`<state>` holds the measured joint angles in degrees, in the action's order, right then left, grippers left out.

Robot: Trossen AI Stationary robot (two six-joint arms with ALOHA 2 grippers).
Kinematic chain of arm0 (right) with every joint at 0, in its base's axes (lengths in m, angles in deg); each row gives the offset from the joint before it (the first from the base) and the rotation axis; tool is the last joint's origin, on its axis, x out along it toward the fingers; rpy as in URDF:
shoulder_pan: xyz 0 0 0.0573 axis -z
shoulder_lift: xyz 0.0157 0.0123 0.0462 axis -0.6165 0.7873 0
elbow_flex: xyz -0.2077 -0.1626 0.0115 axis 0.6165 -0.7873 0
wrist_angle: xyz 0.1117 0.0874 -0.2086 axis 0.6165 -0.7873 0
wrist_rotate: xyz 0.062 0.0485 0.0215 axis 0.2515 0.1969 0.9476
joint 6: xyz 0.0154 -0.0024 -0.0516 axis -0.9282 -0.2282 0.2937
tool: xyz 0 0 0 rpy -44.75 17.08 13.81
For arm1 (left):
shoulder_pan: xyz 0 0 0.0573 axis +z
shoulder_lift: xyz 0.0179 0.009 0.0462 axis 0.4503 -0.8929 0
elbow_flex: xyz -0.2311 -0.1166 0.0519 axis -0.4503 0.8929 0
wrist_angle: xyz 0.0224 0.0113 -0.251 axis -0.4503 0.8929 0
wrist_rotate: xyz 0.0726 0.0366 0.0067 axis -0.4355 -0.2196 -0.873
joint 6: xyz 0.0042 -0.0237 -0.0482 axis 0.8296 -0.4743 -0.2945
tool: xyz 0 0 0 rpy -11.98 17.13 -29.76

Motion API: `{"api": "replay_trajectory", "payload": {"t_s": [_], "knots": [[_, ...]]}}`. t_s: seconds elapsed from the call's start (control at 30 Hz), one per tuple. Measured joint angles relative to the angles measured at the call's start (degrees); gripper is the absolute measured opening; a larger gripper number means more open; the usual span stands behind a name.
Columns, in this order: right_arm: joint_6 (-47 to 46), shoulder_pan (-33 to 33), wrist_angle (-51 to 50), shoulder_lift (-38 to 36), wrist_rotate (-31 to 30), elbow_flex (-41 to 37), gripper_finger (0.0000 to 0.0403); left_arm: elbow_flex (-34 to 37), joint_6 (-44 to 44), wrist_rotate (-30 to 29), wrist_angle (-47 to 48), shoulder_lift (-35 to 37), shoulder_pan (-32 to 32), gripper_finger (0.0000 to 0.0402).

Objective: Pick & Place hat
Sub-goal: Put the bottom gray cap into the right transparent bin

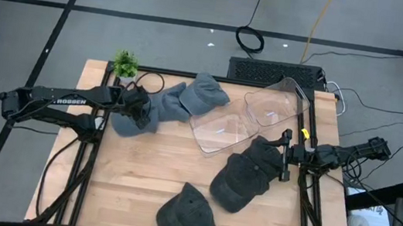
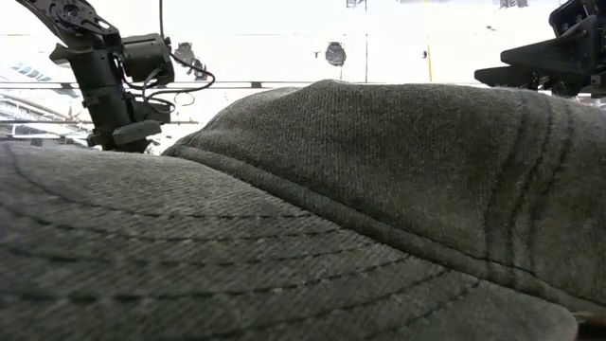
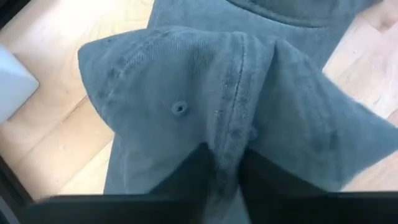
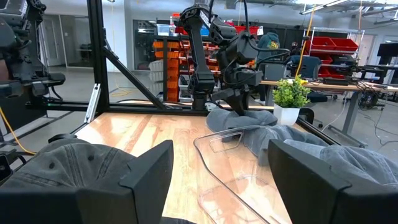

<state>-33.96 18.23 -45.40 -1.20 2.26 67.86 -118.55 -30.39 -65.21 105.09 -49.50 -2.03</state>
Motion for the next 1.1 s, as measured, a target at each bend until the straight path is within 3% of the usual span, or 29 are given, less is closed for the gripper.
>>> {"api": "replay_trajectory", "payload": {"t_s": [0.07,0.33,0.53,0.73,0.97,1.1], "knots": [[0.0,0.0,0.0,0.0,0.0,0.0,0.0249,0.0,-0.5,0.0,0.0,0.0,0.0,0.0016],[0.0,0.0,0.0,0.0,0.0,0.0,0.0249,-2.4,-0.9,0.3,1.0,0.4,-0.6,0.0006],[0.0,0.0,0.0,0.0,0.0,0.0,0.0249,-11.4,-0.3,-1.5,4.1,0.6,-4.6,0.0004],[-1.1,0.0,0.0,0.0,0.0,0.0,0.0249,-20.8,-0.2,-7.4,11.3,0.6,-10.5,0.0003],[-26.2,0.0,0.0,0.0,0.1,0.0,0.0249,-27.5,0.7,-14.2,11.4,0.1,-15.8,0.0002],[-30.1,0.0,0.0,0.0,0.1,0.0,0.0249,-29.0,1.3,-16.5,7.7,-1.0,-16.6,0.0002]]}}
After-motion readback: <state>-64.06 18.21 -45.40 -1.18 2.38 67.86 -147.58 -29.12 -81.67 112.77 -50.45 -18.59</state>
